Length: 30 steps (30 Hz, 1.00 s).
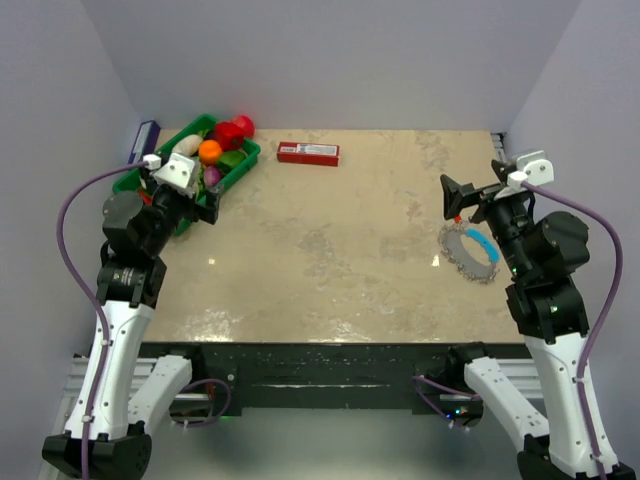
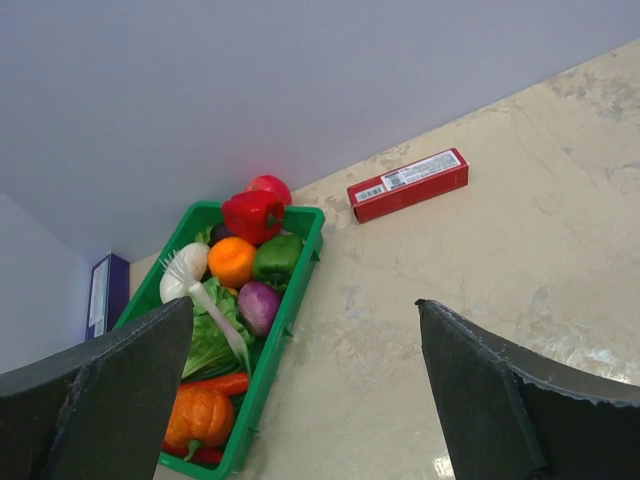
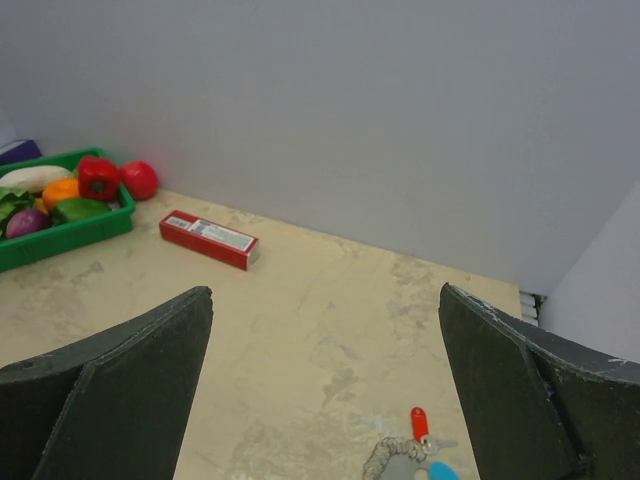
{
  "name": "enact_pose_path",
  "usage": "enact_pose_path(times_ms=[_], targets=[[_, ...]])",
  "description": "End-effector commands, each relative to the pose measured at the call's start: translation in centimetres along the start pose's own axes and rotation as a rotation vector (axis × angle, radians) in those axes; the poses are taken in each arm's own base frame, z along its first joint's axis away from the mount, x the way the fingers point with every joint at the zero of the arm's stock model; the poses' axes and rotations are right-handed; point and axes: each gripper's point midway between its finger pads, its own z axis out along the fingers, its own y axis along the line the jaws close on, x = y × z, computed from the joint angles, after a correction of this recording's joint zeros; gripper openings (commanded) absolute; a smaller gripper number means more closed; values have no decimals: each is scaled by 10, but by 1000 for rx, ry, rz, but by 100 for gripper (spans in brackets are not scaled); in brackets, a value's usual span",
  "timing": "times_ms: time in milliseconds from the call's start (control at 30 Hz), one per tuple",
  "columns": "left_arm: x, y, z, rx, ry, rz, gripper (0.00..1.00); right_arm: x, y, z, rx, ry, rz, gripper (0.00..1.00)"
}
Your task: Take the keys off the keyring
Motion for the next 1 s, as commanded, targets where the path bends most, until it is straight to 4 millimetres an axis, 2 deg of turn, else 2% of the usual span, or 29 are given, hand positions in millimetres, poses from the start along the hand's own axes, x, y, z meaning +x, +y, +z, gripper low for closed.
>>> enact_pose_path(times_ms=[0, 200, 300, 367, 433, 533, 667, 767, 833, 967], targets=[[-8, 2, 2, 5, -27, 21, 99, -7, 1, -2, -10, -29, -12, 99], [-9, -1, 3, 21, -25, 18, 100, -11, 3, -2, -23, -34, -28, 99], [-5, -1, 2, 22, -13, 26, 100, -5, 5, -1, -50, -23, -80, 99], [-2, -2, 2, 31, -6, 31, 99, 7, 11, 1, -99, 0, -161, 99], [-1, -4, 3, 44, -3, 42, 100, 21, 15, 2, -136, 34, -199, 99], [7, -9, 4, 76, 24, 64, 99, 44, 12, 5, -133, 97, -248, 99], [20, -12, 6, 99, 65, 83, 100, 74, -4, 9, -74, 177, -334, 99], [29, -13, 7, 106, 93, 91, 100, 107, -19, 14, -17, 267, -396, 99], [35, -14, 7, 110, 105, 93, 100, 132, -21, 18, -20, 328, -433, 99], [43, -17, 7, 121, 114, 92, 99, 168, -27, 22, -11, 434, -456, 99]])
